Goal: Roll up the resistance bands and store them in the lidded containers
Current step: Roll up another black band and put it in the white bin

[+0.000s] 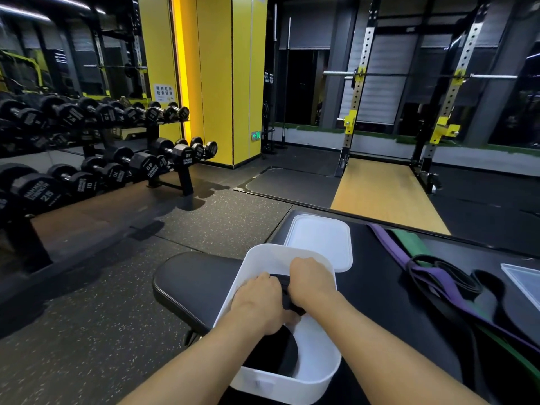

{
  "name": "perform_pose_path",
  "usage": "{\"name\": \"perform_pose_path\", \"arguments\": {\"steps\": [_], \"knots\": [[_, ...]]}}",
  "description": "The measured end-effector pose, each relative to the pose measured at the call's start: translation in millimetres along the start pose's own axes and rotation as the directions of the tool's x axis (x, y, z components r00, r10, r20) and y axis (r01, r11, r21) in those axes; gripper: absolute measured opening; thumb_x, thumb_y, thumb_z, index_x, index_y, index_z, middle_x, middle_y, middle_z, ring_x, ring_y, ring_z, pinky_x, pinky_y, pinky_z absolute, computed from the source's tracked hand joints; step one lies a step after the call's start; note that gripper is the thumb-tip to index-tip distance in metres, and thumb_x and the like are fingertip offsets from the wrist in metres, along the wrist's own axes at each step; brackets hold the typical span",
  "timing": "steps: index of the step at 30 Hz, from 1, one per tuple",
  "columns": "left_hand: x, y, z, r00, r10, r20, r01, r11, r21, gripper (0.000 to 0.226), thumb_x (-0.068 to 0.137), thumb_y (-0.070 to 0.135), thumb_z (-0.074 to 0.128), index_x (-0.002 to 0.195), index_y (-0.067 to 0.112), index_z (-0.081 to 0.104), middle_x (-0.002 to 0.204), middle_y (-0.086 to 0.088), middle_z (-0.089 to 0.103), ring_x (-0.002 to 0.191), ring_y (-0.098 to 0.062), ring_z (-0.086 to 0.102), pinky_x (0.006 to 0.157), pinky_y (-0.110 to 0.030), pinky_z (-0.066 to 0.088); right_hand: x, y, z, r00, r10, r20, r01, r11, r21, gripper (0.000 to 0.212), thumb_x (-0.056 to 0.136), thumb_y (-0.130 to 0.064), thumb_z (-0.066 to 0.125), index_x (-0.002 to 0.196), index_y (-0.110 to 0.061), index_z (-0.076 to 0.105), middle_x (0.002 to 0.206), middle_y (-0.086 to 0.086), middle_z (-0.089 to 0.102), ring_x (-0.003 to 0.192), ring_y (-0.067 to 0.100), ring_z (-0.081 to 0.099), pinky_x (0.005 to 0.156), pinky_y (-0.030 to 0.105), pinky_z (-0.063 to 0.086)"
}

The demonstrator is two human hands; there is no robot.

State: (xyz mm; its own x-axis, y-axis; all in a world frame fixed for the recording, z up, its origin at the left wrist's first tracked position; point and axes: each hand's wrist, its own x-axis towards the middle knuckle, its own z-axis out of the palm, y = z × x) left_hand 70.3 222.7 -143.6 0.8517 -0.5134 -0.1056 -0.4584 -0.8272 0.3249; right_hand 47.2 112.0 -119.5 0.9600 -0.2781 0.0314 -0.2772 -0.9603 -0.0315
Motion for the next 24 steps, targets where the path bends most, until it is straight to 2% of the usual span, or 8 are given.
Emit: {"name": "perform_pose_path", "arguments": {"steps": [2, 4, 6, 10, 12, 18, 24], "knots": [[5, -4, 4, 1.000, 0.008, 0.025, -0.007, 0.999, -0.031, 0.062, 0.083, 0.054, 0.076, 0.131, 0.018, 0.060, 0.134, -0.001, 0.056, 0.128, -0.024, 0.053, 0.108, -0.037, 0.042, 0, 1, 0, 1.000, -0.014, 0.020, 0.014, 1.000, 0.025, 0.023, 0.096, -0.013, 0.057, 0.118, -0.008, 0.060, 0.123, 0.012, 0.065, 0.114, 0.030, 0.061, 0.086, 0.032, 0.044], [7, -4, 5, 0.998, 0.025, 0.054, -0.025, 1.000, -0.002, 0.063, 0.094, 0.046, 0.068, 0.143, 0.010, 0.050, 0.149, -0.009, 0.045, 0.145, -0.027, 0.035, 0.121, -0.035, 0.026, -1, 2, 0, 0.999, -0.026, 0.040, 0.024, 0.999, 0.040, 0.024, 0.095, -0.015, 0.059, 0.119, -0.008, 0.060, 0.124, 0.013, 0.065, 0.114, 0.030, 0.061, 0.082, 0.031, 0.041], [8, -2, 5, 0.998, 0.023, 0.057, -0.025, 0.999, 0.024, 0.064, 0.103, 0.041, 0.057, 0.151, 0.003, 0.038, 0.159, -0.016, 0.031, 0.154, -0.032, 0.016, 0.126, -0.036, 0.013, -1, 3, 0, 0.998, -0.038, 0.052, 0.034, 0.997, 0.064, 0.024, 0.094, -0.016, 0.061, 0.117, -0.008, 0.061, 0.123, 0.012, 0.065, 0.114, 0.029, 0.061, 0.080, 0.030, 0.040], [14, -6, 11, 0.996, -0.004, 0.084, -0.001, 0.998, 0.057, 0.057, 0.104, 0.024, 0.046, 0.152, -0.001, 0.027, 0.166, -0.024, 0.009, 0.158, -0.037, 0.000, 0.128, -0.040, 0.007, -1, 6, -1, 0.994, -0.053, 0.091, 0.043, 0.993, 0.113, 0.024, 0.091, -0.014, 0.065, 0.114, -0.008, 0.061, 0.122, 0.012, 0.063, 0.111, 0.030, 0.059, 0.078, 0.030, 0.040], [18, -8, 14, 0.994, -0.008, 0.106, 0.000, 0.997, 0.077, 0.059, 0.101, 0.023, 0.045, 0.152, -0.001, 0.026, 0.167, -0.027, 0.002, 0.158, -0.038, -0.002, 0.129, -0.043, 0.009, -2, 6, -1, 0.991, -0.066, 0.116, 0.051, 0.991, 0.127, 0.027, 0.092, -0.016, 0.065, 0.117, -0.009, 0.059, 0.124, 0.012, 0.061, 0.112, 0.029, 0.059, 0.077, 0.030, 0.040], [28, -15, 12, 0.989, 0.027, 0.146, -0.031, 0.999, 0.024, 0.051, 0.099, 0.021, 0.041, 0.145, 0.001, 0.034, 0.162, -0.023, 0.016, 0.155, -0.036, 0.010, 0.126, -0.044, 0.016, 0, 4, 5, 0.993, -0.018, 0.116, 0.004, 0.993, 0.120, 0.037, 0.096, -0.027, 0.057, 0.130, -0.013, 0.051, 0.133, 0.009, 0.053, 0.120, 0.028, 0.056, 0.081, 0.030, 0.038], [38, -21, 8, 0.984, 0.095, 0.151, -0.097, 0.995, 0.009, 0.037, 0.099, 0.023, 0.045, 0.133, 0.009, 0.043, 0.158, -0.016, 0.024, 0.154, -0.030, 0.016, 0.125, -0.040, 0.017, 4, 3, 6, 0.988, 0.053, 0.146, -0.077, 0.983, 0.164, 0.038, 0.094, -0.027, 0.058, 0.128, -0.013, 0.051, 0.132, 0.010, 0.052, 0.121, 0.028, 0.055, 0.088, 0.034, 0.043]]}}
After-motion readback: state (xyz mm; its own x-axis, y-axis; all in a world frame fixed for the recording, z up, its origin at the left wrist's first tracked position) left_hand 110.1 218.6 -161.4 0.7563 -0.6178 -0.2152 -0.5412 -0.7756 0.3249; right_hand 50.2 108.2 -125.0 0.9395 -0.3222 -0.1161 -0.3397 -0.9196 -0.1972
